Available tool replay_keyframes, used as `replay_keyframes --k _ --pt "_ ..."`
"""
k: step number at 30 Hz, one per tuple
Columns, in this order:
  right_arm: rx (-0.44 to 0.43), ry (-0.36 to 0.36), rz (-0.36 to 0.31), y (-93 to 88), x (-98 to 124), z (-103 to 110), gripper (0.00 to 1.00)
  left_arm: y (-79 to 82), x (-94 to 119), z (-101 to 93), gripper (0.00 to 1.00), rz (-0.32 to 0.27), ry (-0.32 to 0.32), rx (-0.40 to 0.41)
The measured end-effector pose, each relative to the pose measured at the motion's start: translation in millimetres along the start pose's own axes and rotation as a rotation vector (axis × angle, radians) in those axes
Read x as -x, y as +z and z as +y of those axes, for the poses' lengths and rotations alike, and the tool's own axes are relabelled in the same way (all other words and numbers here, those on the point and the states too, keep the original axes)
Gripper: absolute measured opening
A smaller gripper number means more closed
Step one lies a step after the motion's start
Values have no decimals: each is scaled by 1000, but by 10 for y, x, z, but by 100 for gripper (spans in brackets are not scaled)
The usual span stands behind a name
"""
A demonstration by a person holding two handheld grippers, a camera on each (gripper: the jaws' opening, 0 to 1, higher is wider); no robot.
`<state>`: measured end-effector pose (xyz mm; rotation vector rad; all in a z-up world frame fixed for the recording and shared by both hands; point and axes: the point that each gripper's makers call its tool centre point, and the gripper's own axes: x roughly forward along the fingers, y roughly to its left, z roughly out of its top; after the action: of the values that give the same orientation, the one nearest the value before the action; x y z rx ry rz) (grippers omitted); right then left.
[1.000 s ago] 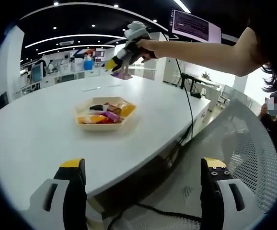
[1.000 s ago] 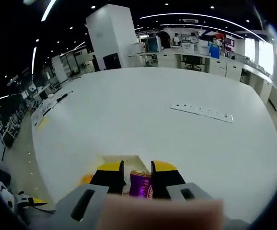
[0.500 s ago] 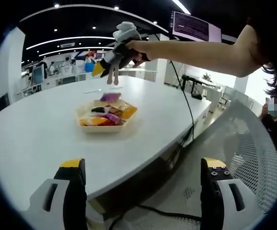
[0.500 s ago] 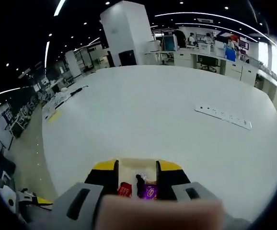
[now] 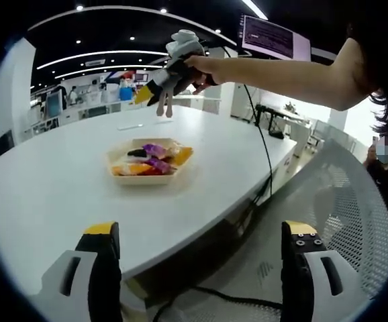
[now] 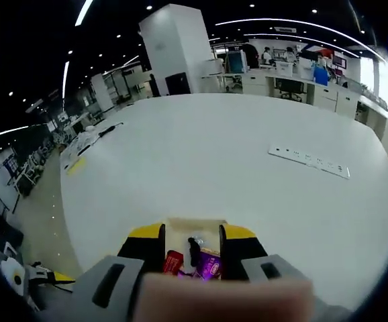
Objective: Place the target food into the container with the food tongs after gripping and lifting it, then release it inside without dropping or visibly crushing the food.
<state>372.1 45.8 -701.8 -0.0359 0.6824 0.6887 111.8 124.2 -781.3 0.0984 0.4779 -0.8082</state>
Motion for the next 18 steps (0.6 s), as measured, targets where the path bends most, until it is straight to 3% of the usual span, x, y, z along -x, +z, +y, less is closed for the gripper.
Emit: replay_keyframes --k 3,7,8,12,15,18 --pt "-20 65 -63 44 183 115 31 -12 4 22 97 29 6 -38" --pt "-68 134 -126 -28 640 240 31 -48 49 19 91 100 2 -109" --pt "-70 163 -159 -38 790 294 31 38 74 15 89 111 9 -129" --pt "-131 216 -226 -149 1221 415 30 571 39 -190 89 11 -32 -147" --pt "-171 259 -304 -258 1614 529 30 1058 -63 -542 88 -96 -107 -131" --pt "-183 340 -385 -336 1937 697 30 1336 -145 -967 81 -155 -227 -65"
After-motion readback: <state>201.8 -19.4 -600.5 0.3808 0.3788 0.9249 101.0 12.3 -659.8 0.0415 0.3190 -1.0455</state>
